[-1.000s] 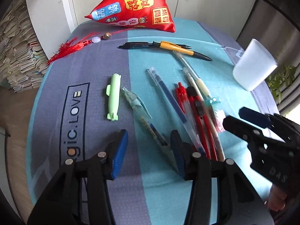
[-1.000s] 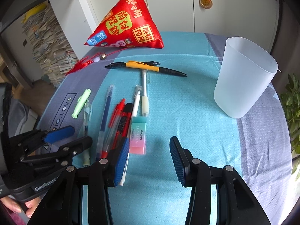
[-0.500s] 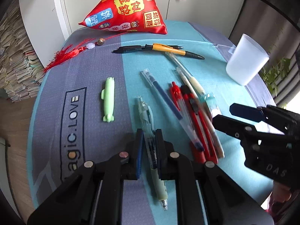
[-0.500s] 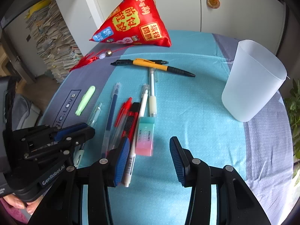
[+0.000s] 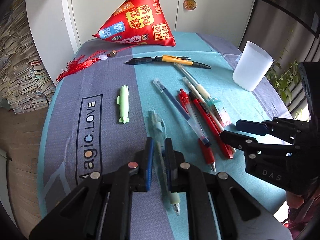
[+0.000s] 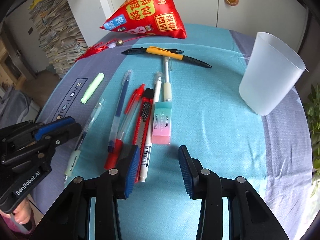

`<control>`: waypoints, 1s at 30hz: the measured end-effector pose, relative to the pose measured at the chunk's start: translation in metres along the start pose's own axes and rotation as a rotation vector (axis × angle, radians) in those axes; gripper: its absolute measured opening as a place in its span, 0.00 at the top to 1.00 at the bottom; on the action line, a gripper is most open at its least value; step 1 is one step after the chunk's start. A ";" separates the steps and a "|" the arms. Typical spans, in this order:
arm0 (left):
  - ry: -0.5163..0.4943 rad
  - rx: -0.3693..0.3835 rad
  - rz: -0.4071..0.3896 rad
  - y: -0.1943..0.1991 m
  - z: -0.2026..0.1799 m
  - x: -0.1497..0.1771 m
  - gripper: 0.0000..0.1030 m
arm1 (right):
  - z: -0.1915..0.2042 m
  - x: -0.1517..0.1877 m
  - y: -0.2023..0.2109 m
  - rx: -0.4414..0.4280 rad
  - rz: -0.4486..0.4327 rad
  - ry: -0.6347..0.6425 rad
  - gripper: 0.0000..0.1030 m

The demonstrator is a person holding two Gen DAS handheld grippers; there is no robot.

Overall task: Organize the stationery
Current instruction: 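Grasp the clear green-grip pen with the left tool while the right tool approaches the white pen, then close the right tool on the white pen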

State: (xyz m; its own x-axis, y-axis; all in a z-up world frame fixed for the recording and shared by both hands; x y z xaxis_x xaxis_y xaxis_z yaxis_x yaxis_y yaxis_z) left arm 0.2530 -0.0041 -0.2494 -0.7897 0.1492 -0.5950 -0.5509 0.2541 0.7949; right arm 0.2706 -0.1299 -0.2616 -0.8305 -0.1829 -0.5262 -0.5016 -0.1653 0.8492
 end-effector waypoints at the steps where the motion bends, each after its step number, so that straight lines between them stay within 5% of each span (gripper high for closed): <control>1: 0.000 0.002 -0.002 0.000 0.000 0.000 0.91 | -0.001 0.001 0.000 -0.001 -0.001 -0.001 0.62; 6: -0.003 0.012 -0.004 -0.003 -0.002 0.000 0.91 | 0.006 0.002 0.003 -0.018 -0.003 0.020 0.80; 23: 0.048 0.065 0.025 -0.012 0.003 0.003 0.90 | 0.002 0.003 0.004 0.013 -0.011 0.014 0.82; 27: 0.067 0.097 0.059 -0.021 -0.003 0.003 0.79 | 0.002 0.004 0.003 -0.039 0.008 -0.012 0.82; 30: 0.039 0.079 0.056 -0.024 -0.009 0.005 0.80 | 0.009 0.009 0.005 -0.116 0.034 -0.005 0.89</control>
State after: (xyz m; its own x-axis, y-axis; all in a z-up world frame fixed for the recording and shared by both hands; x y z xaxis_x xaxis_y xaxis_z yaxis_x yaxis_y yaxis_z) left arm 0.2598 -0.0183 -0.2705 -0.8295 0.1282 -0.5436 -0.4837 0.3214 0.8140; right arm 0.2589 -0.1238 -0.2617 -0.8479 -0.1858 -0.4965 -0.4418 -0.2700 0.8555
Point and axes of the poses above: each gripper's, at about its wrist camera, not at the fingertips, and y roughly against the way its jaws point, z to its left, x to its underside, the point moved 7 cm from there along -y, roughly the way its jaws point, and after that the axes turned 4 degrees about x, right-handed, at the moved point
